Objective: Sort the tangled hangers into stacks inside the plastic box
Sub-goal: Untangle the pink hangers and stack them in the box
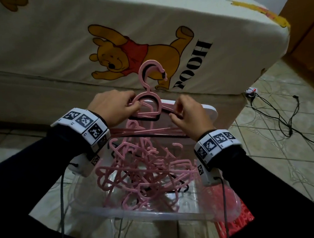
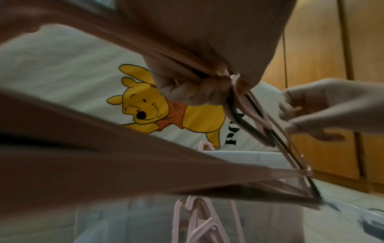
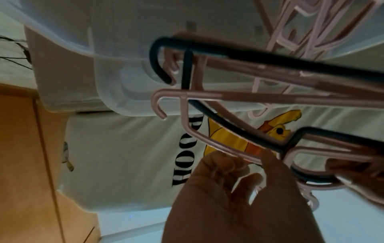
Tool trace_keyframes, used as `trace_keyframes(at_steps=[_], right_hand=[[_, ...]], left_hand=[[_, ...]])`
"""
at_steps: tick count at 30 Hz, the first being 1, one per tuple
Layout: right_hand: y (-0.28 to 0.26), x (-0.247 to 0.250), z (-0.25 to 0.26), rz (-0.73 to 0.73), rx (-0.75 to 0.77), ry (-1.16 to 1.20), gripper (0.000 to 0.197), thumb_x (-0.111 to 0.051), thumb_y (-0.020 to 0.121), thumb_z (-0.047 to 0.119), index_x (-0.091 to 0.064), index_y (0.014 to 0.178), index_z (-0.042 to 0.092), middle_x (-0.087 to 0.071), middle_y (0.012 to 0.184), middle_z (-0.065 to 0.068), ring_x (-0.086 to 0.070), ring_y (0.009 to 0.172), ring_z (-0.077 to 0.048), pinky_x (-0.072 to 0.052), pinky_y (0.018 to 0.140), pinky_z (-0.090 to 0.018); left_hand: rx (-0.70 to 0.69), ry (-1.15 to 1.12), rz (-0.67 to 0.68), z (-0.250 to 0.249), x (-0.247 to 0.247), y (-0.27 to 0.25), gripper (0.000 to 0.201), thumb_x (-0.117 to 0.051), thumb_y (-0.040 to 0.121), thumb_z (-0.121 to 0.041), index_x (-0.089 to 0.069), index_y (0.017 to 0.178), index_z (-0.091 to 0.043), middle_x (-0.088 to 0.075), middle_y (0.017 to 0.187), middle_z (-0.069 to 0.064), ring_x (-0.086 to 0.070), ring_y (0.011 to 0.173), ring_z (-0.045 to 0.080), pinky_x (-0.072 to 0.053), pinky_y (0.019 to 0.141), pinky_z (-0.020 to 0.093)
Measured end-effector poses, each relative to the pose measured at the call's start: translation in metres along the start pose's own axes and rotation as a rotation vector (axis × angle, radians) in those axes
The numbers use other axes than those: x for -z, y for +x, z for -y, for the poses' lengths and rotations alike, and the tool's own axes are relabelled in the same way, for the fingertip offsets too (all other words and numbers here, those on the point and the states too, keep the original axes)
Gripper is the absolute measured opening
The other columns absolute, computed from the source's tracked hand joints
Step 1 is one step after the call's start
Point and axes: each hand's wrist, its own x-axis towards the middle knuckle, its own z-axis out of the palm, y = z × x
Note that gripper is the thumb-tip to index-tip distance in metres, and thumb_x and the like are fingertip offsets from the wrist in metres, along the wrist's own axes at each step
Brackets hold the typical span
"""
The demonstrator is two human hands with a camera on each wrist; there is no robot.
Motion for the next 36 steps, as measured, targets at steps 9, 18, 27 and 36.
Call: trace_keyframes(at_steps=[9, 18, 27, 36], right_hand=[[-0.039, -0.083, 0.023, 0.762, 0.418, -0.465, 0.037, -0.049, 0.090, 0.010, -0.051, 0.126, 0.016, -0.059, 0.116, -0.014, -0.061, 0.097, -0.035, -0.046, 0.067, -0.039], [-0.057, -0.136, 0.015, 0.872, 0.313, -0.487, 0.034, -0.044, 0.091, 0.004, -0.053, 0.124, 0.003, -0.061, 0.118, -0.019, -0.060, 0.105, -0.040, -0.047, 0.072, -0.047], [-0.062, -0.142, 0.004, 0.932, 0.245, -0.343, 0.028, -0.045, 0.091, 0.015, -0.047, 0.118, 0.008, -0.060, 0.111, -0.022, -0.062, 0.095, -0.039, -0.037, 0.067, -0.037], [-0.040, -0.097, 0.008, 0.980, 0.166, -0.259, 0.018, -0.061, 0.083, 0.008, -0.067, 0.098, 0.017, -0.064, 0.098, -0.004, -0.058, 0.083, -0.020, -0.046, 0.076, -0.028]], left_hand=[[-0.005, 0.012, -0.024, 0.002, 0.005, 0.004, 0.024, -0.036, 0.095, -0.052, -0.047, 0.090, -0.032, -0.053, 0.076, -0.002, -0.049, 0.070, 0.025, -0.035, 0.060, 0.033], [0.030, -0.022, -0.009, 0.005, 0.001, 0.004, 0.032, -0.036, 0.094, -0.054, -0.057, 0.106, -0.033, -0.057, 0.077, -0.002, -0.054, 0.075, 0.026, -0.036, 0.061, 0.033], [0.088, -0.260, -0.002, 0.011, 0.000, 0.003, 0.032, -0.065, 0.073, -0.062, -0.056, 0.076, -0.032, -0.062, 0.082, -0.008, -0.057, 0.080, 0.019, -0.044, 0.064, 0.033], [0.087, -0.404, 0.073, 0.019, 0.009, 0.003, 0.063, -0.040, 0.062, -0.081, -0.061, 0.078, -0.023, -0.058, 0.073, -0.003, -0.054, 0.070, 0.016, -0.044, 0.064, 0.036]])
